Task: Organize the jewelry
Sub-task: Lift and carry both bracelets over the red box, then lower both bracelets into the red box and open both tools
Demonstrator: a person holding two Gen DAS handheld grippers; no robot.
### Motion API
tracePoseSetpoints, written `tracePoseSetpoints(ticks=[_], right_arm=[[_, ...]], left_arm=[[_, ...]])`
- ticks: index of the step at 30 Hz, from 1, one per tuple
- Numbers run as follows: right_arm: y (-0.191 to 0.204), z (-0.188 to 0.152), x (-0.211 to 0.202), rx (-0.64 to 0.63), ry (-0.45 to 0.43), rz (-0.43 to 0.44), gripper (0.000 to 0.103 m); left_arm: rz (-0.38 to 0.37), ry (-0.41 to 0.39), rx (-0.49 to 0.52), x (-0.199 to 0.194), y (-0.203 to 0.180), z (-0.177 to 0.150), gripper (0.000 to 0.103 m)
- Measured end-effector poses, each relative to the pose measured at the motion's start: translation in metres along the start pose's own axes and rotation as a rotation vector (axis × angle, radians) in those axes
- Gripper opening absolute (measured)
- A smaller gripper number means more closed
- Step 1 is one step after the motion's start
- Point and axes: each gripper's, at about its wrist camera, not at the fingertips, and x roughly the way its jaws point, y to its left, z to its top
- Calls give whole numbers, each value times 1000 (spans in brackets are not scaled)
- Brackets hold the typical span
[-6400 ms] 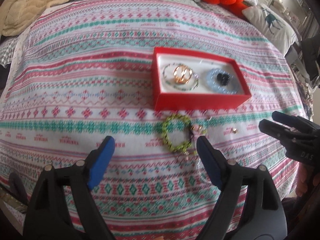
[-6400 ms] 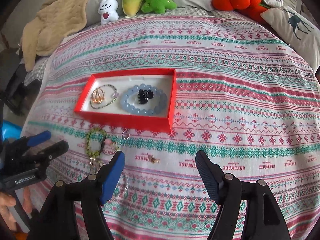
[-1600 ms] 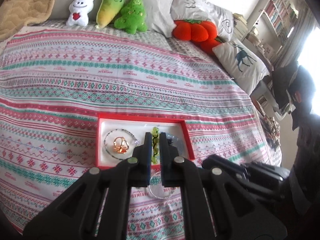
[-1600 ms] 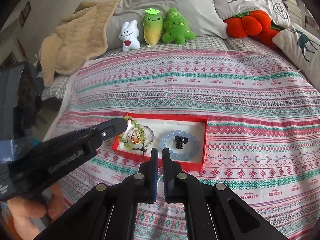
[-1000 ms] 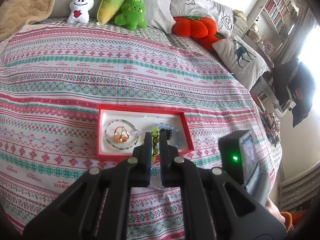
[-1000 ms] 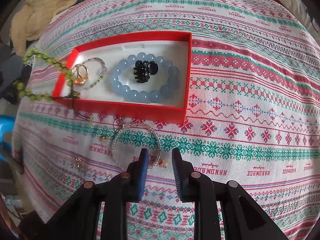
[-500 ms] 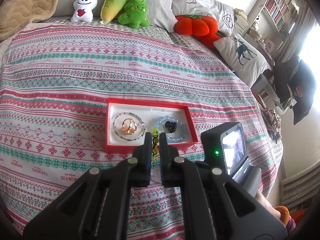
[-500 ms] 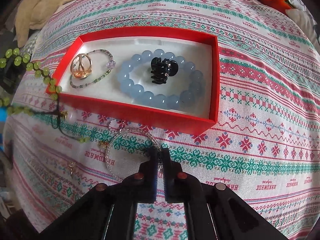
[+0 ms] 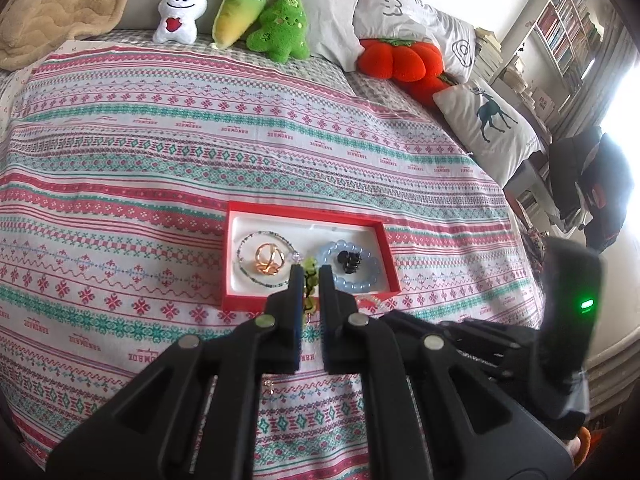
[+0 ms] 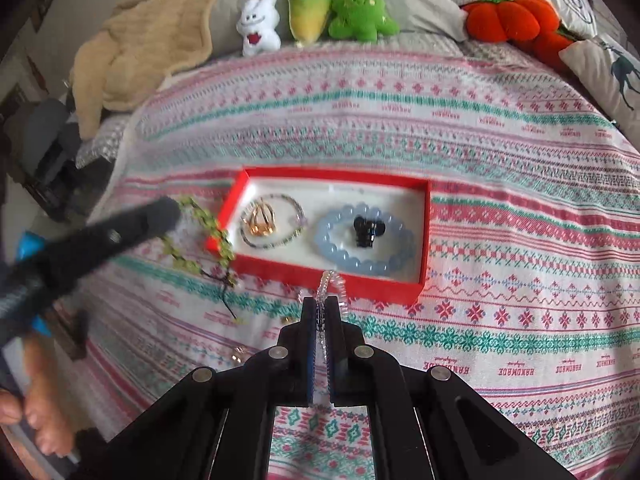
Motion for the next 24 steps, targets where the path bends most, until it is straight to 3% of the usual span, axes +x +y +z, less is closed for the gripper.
tracePoseSetpoints(ticks=[14, 24], right_arm=[[-14, 24, -27, 56, -122, 11, 4], [-16, 41, -14, 56, -145, 15, 4]], left_arm=[[-78, -50, -12, 30, -16, 24, 8], [139, 7, 4, 67, 17, 18, 8]])
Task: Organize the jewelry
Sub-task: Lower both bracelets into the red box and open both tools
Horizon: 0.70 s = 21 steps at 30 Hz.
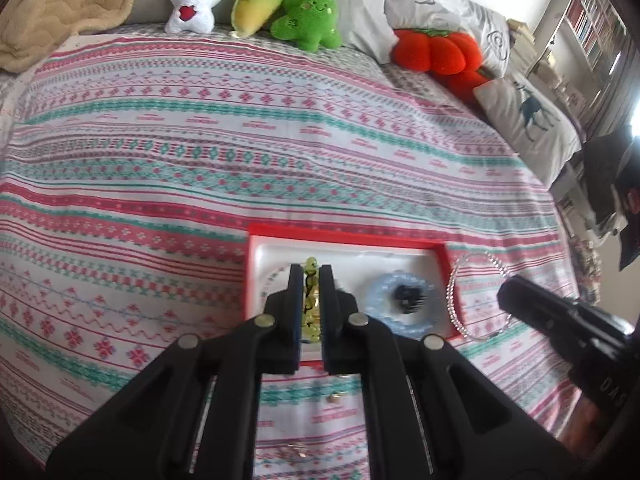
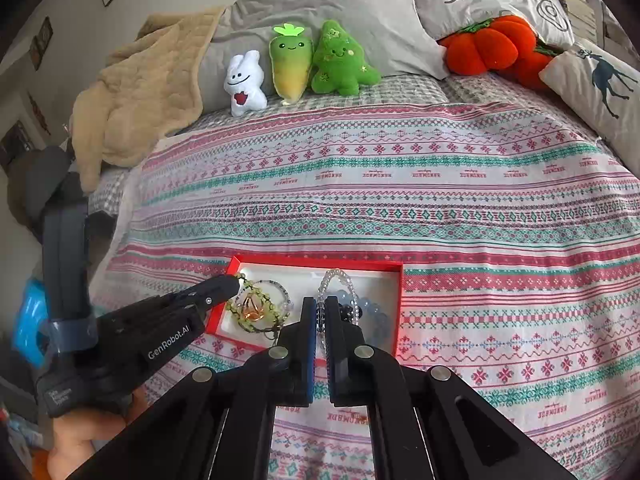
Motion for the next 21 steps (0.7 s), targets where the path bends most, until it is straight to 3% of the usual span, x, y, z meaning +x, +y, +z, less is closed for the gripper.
tracePoseSetpoints(ticks=[6, 11, 17, 21], right_arm=[[10, -1, 24, -21, 41, 44, 4], [3, -2, 46, -34, 62, -21, 4], [-14, -1, 58, -53, 55, -111, 4], [-22, 1, 57, -53, 46, -116, 9]], left_arm=[[54, 12, 9, 7, 7, -3, 8], [54, 13, 29, 5, 1, -4, 9], [58, 8, 47, 0, -2, -5, 24], [66, 7, 65, -7, -3, -7, 33]])
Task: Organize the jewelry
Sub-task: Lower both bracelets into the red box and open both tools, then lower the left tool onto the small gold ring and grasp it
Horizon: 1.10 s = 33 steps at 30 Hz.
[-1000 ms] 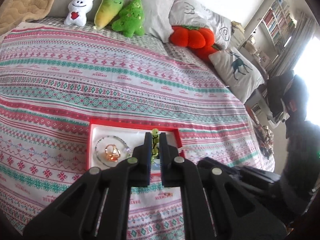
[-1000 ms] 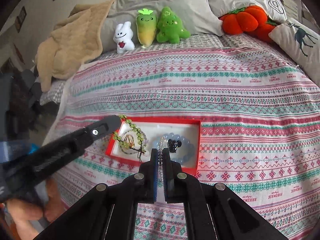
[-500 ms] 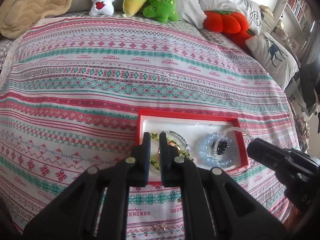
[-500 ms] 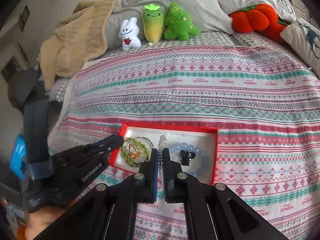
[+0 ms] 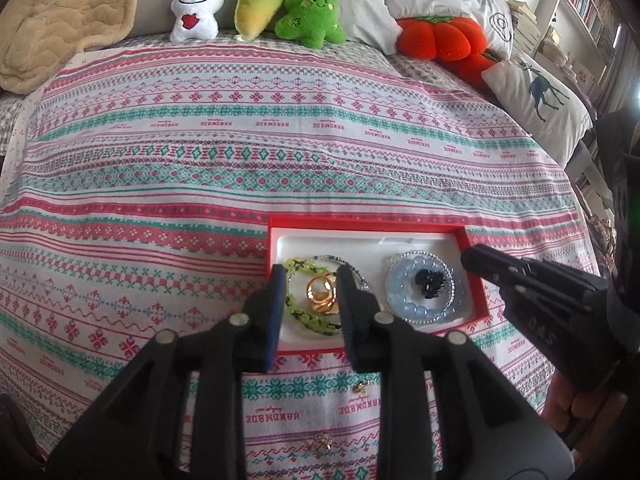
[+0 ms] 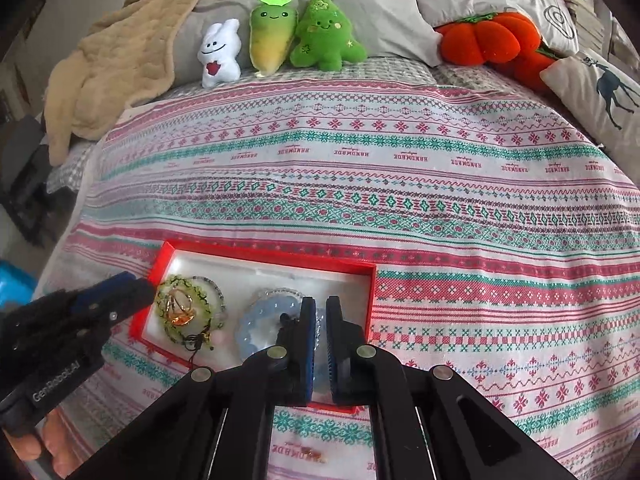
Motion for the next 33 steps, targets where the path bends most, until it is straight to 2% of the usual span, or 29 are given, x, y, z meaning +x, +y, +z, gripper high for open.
tracePoseSetpoints(ticks=[3, 5, 7, 8, 9, 11, 13, 18, 26, 33], right_arm=[[-4, -1, -7, 20, -3, 0, 18], [-5, -3, -15, 30, -7, 18, 19], [-4, -4, -23, 28, -12, 18, 24], [-3, -6, -29, 24, -17, 17, 32], [-2, -7, -32, 22, -19, 17, 55], [-1, -12, -41, 16, -40, 12, 67], [2, -17, -47, -8, -40, 4, 67], [4, -33, -54, -44, -17, -8, 69], [-2, -68, -57, -68, 45, -18, 73], [-16, -91, -57, -55, 81, -25, 74]], left_arm=[[32, -4, 25, -8, -1, -2, 45], [58, -6, 45, -15, -2, -3, 49], [74, -7, 52, -22, -2, -5, 58], [79, -7, 51, -26, 0, -6, 60], [83, -6, 49, -29, 1, -6, 65], [87, -5, 47, -36, 3, -10, 71], [88, 1, 43, -40, 4, -14, 77], [88, 44, 51, -43, 6, -28, 82], [62, 117, 53, -41, 11, -53, 83], [62, 160, 101, -38, 14, -76, 83]])
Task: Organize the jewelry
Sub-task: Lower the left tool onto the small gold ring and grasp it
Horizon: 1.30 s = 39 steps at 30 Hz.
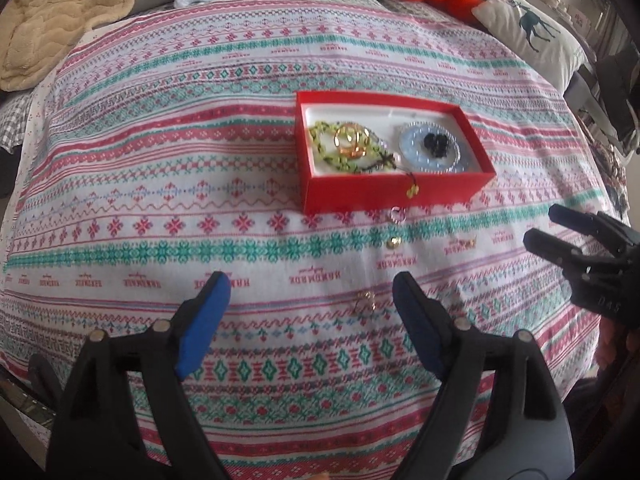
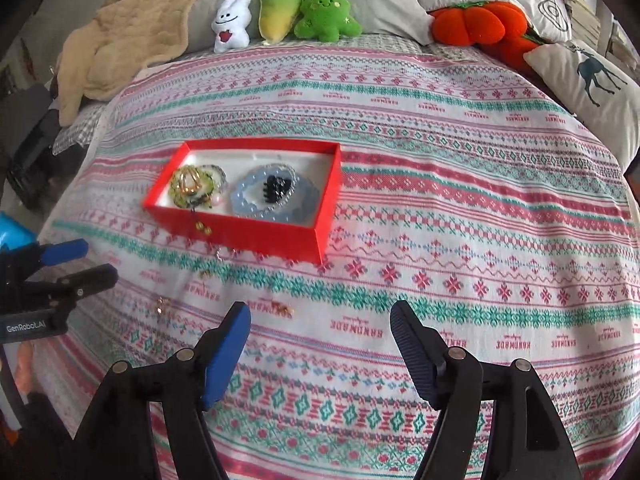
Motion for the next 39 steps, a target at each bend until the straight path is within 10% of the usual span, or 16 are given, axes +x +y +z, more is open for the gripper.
tracePoseSetpoints(ticks=[17, 22, 39], right_arm=[[15, -36, 24, -138, 83, -51, 74], [18, -39, 33, -144, 95, -44, 74], [29, -37, 52, -167, 99, -14, 74]], left_arm=[[-87, -17, 161, 22, -20, -45, 82], [-153, -6, 167, 34, -31, -46, 53], [-139, 5, 126, 63, -45, -26, 17]])
